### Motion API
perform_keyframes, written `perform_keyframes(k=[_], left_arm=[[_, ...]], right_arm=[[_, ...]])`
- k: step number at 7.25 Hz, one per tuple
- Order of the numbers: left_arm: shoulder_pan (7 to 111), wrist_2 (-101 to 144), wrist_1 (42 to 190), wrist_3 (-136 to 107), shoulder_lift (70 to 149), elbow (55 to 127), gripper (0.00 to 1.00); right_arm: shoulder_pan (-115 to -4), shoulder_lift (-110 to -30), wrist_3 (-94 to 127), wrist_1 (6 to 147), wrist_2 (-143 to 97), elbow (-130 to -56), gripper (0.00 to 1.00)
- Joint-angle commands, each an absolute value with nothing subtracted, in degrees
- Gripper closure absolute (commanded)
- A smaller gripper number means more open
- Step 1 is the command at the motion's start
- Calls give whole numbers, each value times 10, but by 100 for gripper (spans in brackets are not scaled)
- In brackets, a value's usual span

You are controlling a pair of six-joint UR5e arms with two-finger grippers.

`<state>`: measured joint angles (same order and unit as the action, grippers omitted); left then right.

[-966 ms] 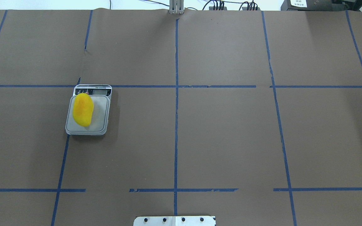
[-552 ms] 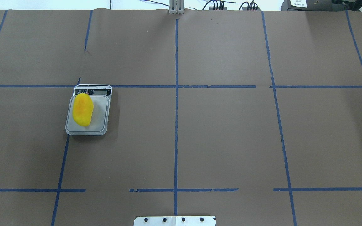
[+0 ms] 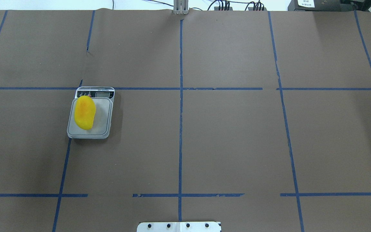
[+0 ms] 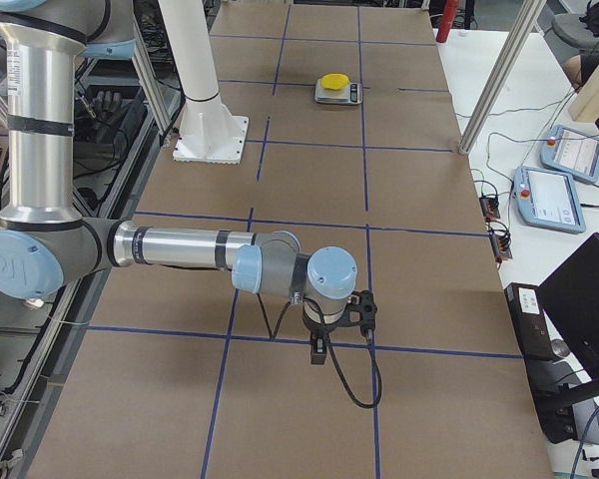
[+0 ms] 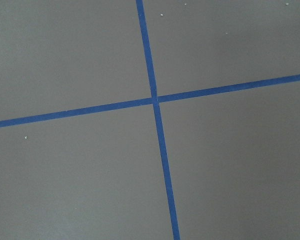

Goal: Weigh mango

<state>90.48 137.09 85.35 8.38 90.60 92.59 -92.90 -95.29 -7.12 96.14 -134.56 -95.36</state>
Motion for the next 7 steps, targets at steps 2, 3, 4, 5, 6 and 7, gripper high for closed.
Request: perform_keyframes(k=[2,3,4,5,6,7], left_arm=[[908,1374,856,70,903,922,0],[908,1374,856,69,903,922,0],[908,1374,856,65,903,921,0],[908,1374,856,49,904,922,0],[908,1373,856,45,904,922,0],[908,1373,857,45,905,922,0]], right_arm=[[-929,-953,-71,962,-1346,-954,0],[-929,-953,-71,962,-1346,-954,0],[-929,-953,-71,961,-1346,-954,0],[-929,-953,-71,962,-1346,-954,0],[-929,-954,-71,962,-1346,-954,0],[-929,-953,-71,962,-1346,-954,0]])
